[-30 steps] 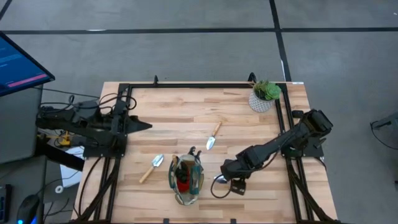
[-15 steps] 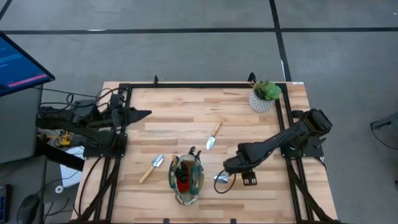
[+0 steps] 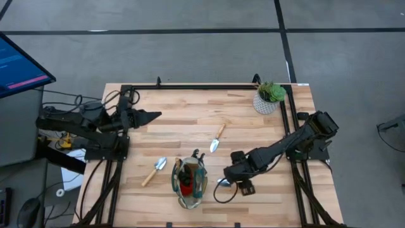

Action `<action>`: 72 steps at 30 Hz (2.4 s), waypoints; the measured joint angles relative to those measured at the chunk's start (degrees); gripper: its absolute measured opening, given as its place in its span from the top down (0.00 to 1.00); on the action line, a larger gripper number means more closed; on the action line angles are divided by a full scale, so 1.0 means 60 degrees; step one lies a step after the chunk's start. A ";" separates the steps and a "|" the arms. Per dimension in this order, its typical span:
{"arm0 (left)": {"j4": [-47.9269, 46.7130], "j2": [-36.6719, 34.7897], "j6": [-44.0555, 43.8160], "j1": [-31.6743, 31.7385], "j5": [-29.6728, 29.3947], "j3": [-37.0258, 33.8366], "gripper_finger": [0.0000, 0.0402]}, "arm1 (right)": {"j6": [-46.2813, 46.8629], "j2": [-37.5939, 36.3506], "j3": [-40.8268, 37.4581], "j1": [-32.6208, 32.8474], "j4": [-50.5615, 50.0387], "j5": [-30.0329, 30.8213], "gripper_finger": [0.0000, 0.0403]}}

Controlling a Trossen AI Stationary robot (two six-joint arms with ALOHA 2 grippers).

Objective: Pick & Place Garden tools in Gardening bag
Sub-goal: Put the brown trowel into the gardening bag

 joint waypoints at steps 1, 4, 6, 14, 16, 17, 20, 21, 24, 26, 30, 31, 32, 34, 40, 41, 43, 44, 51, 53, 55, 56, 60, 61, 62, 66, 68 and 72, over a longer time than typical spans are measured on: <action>0.0028 0.0096 0.0000 0.0000 -0.0001 0.0000 0.46 | -0.0016 0.0000 0.0000 -0.0032 0.0335 0.0013 0.37; 0.0207 0.0361 -0.0003 0.0000 0.0006 0.0000 0.46 | 0.0064 0.0027 0.0001 -0.0162 0.1097 0.0025 0.37; 0.0246 0.0461 -0.0004 0.0000 0.0009 0.0000 0.46 | 0.0157 0.0192 0.0010 -0.0287 0.1185 0.0025 0.37; 0.0506 0.0451 -0.0011 0.0000 0.0017 0.0000 0.46 | -0.0020 0.1270 -0.0007 -0.1118 0.0616 -0.0144 0.37; 0.0646 0.0432 -0.0078 0.0000 0.0014 0.0000 0.46 | -0.0085 0.1425 -0.0017 -0.1279 0.0632 -0.0233 0.37; 0.0698 0.0432 -0.0098 0.0000 0.0013 0.0000 0.46 | -0.0087 0.1512 0.0000 -0.1323 0.0747 -0.0254 0.37; 0.0922 0.0444 -0.0112 0.0000 -0.0081 0.0000 0.46 | -0.0129 0.1683 -0.0019 -0.1384 0.0718 -0.0298 0.37; 0.0995 0.0470 -0.0113 0.0000 -0.0197 0.0000 0.46 | -0.0212 0.1696 -0.0025 -0.1384 0.0723 -0.0338 0.37; 0.0997 0.0498 -0.0113 0.0000 -0.0605 0.0000 0.46 | -0.0536 0.1734 -0.0001 -0.1350 0.0828 -0.0530 0.37; 0.1019 0.0518 -0.0102 0.0000 -0.0849 0.0000 0.46 | -0.0684 0.1734 -0.0005 -0.1298 0.0948 -0.0544 0.37; 0.1004 0.0598 -0.0107 0.0000 -0.1205 -0.0001 0.46 | -0.0832 0.1745 0.0000 -0.1270 0.0940 -0.0543 0.37; 0.1045 0.0658 -0.0110 0.0000 -0.1265 -0.0004 0.46 | -0.0839 0.1752 0.0000 -0.1250 0.0929 -0.0540 0.37; 0.1089 0.0690 -0.0120 0.0000 -0.1350 0.0000 0.46 | -0.0863 0.1787 0.0003 -0.1239 0.0931 -0.0543 0.37; 0.1051 0.0736 -0.0136 0.0000 -0.1440 -0.0004 0.46 | -0.0868 0.1829 -0.0002 -0.1222 0.0834 -0.0554 0.37; 0.1440 0.1006 -0.0146 -0.0004 -0.1447 -0.0004 0.46 | -0.1116 0.1812 -0.0004 -0.1202 0.0334 -0.0755 0.37; 0.1431 0.1018 -0.0146 -0.0004 -0.1448 -0.0003 0.46 | -0.1117 0.1798 -0.0004 -0.1195 0.0215 -0.0772 0.37; 0.1458 0.1034 -0.0146 -0.0004 -0.1447 -0.0004 0.46 | -0.1123 0.1796 -0.0004 -0.1175 0.0109 -0.1009 0.37; 0.1519 0.1058 -0.0145 -0.0004 -0.1450 -0.0003 0.46 | -0.1163 0.1796 -0.0004 -0.1167 0.0061 -0.1205 0.37; 0.1649 0.1111 -0.0146 -0.0018 -0.1445 -0.0004 0.46 | -0.1189 0.1778 -0.0004 -0.0742 0.0514 -0.1680 0.37; 0.1669 0.1109 -0.0146 -0.0018 -0.1415 -0.0004 0.46 | -0.1181 0.1779 0.0079 -0.0687 0.0578 -0.1687 0.37; 0.1713 0.1103 -0.0146 -0.0018 -0.1411 -0.0004 0.46 | -0.1178 0.1781 0.0346 -0.0670 0.0406 -0.1680 0.37; 0.1710 0.1106 -0.0146 -0.0018 -0.1408 -0.0004 0.46 | -0.1145 0.1781 0.0518 -0.0683 0.0211 -0.1666 0.37; 0.1848 0.1106 -0.0147 -0.0018 -0.1376 -0.0004 0.46 | -0.0504 0.1792 0.1259 -0.0826 -0.0732 -0.1640 0.37; 0.1884 0.1106 -0.0146 -0.0018 -0.1372 -0.0004 0.46 | -0.0163 0.1792 0.1417 -0.0855 -0.0912 -0.1640 0.37; 0.1906 0.1106 -0.0146 -0.0018 -0.1371 -0.0004 0.46 | 0.0237 0.1792 0.1543 -0.0858 -0.1031 -0.1621 0.37; 0.1949 0.1106 -0.0146 -0.0018 -0.1372 -0.0004 0.46 | 0.1986 0.1792 0.1588 -0.0671 -0.1052 -0.1509 0.37; 0.1984 0.1110 -0.0146 -0.0019 -0.1371 -0.0004 0.46 | 0.2482 0.1800 0.1535 -0.0535 -0.1048 -0.1502 0.37; 0.2006 0.1110 -0.0102 -0.0018 -0.1371 -0.0004 0.46 | 0.2910 0.1814 0.1483 -0.0331 -0.0895 -0.1364 0.37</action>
